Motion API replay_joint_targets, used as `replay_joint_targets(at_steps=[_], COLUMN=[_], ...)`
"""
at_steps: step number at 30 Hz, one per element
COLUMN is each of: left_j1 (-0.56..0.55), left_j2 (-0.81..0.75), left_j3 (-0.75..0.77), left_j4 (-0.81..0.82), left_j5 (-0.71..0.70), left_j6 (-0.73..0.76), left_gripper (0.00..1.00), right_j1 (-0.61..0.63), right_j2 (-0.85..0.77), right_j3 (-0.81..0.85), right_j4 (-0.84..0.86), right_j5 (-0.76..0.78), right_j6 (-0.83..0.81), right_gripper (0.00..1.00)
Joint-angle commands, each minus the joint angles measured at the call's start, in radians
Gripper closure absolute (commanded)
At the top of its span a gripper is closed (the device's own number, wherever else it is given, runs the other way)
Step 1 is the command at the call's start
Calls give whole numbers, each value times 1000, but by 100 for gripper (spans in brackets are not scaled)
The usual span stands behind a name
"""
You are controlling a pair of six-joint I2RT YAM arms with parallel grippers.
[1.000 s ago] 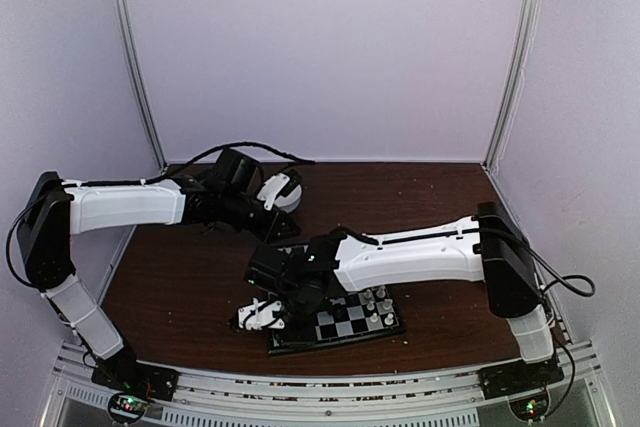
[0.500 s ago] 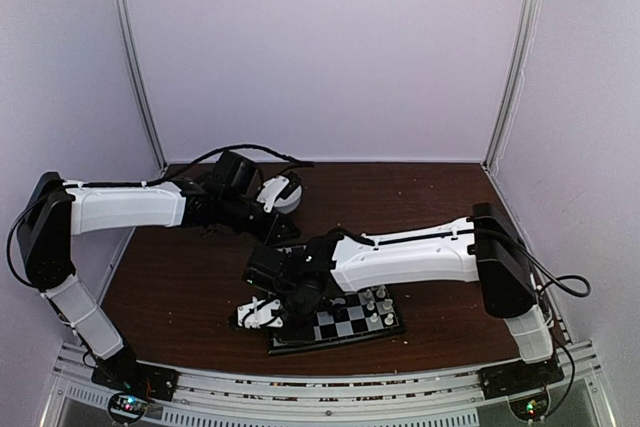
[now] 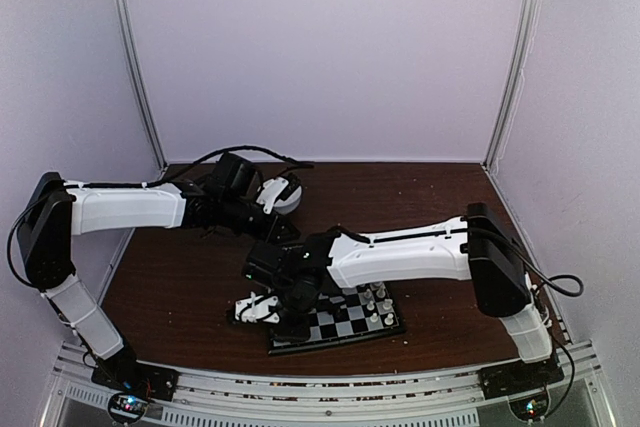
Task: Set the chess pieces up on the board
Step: Place the rook at a8.
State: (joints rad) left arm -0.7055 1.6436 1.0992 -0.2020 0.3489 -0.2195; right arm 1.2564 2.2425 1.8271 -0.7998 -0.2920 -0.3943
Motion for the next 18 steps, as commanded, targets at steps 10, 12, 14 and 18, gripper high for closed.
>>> replay_joint_targets(at_steps=[10,12,14,18], left_j1=[8,8,8,8], left_j2=[-32,-34,-29,-6], left_j3=[13,30,54,102], left_j4=[5,-20,-46,-122], left_j5=[0,-1,10,46], left_j6=[12,21,28,30], left_gripper=[96,96,96,96], right_j1=[-11,-16,-23,-61], right_j2=[-85,-142,-210,-380], right_j3=[7,-5,-24,-141], right_j4=[-23,-29,-45,-66], right_j5=[-30,-26,-24,-37], right_j6=[11,5,-11,-50], right_gripper=[66,64,61,60])
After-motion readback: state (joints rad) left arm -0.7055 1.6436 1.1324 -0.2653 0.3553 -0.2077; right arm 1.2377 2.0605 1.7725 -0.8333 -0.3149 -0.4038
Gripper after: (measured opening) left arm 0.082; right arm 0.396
